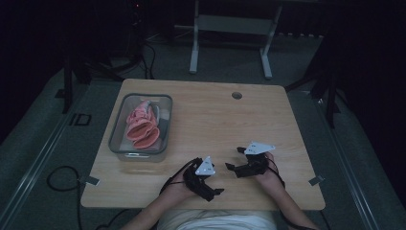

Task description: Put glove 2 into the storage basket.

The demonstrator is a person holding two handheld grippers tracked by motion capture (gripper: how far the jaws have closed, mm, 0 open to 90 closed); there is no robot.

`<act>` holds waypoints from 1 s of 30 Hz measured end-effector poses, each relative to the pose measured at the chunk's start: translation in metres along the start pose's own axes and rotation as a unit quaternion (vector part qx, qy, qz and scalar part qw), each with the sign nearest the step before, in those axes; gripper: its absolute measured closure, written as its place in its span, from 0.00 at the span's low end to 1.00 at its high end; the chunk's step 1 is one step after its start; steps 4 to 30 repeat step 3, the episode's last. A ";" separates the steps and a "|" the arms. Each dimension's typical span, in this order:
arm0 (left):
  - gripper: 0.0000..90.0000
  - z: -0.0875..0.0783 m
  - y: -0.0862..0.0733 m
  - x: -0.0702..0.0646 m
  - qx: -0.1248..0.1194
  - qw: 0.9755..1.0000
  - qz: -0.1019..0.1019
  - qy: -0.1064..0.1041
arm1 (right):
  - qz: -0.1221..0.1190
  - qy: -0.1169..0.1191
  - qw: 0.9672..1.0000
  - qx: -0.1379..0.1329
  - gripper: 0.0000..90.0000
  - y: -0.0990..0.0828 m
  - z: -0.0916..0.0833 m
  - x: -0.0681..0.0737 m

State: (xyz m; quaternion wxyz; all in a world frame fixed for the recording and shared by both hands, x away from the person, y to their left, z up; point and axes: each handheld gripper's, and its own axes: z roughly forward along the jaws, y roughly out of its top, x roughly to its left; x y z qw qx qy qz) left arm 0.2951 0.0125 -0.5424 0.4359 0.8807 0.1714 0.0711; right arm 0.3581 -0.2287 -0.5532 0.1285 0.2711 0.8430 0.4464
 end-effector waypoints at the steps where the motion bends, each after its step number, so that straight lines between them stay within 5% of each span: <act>1: 0.08 0.000 0.000 0.000 -0.001 1.000 0.000 -0.001 | -0.001 0.000 1.000 0.000 0.15 0.000 0.000 0.000; 30: 0.08 0.000 0.000 0.000 0.000 1.000 -0.001 -0.003 | -0.002 -0.001 1.000 0.001 0.15 0.000 0.001 0.000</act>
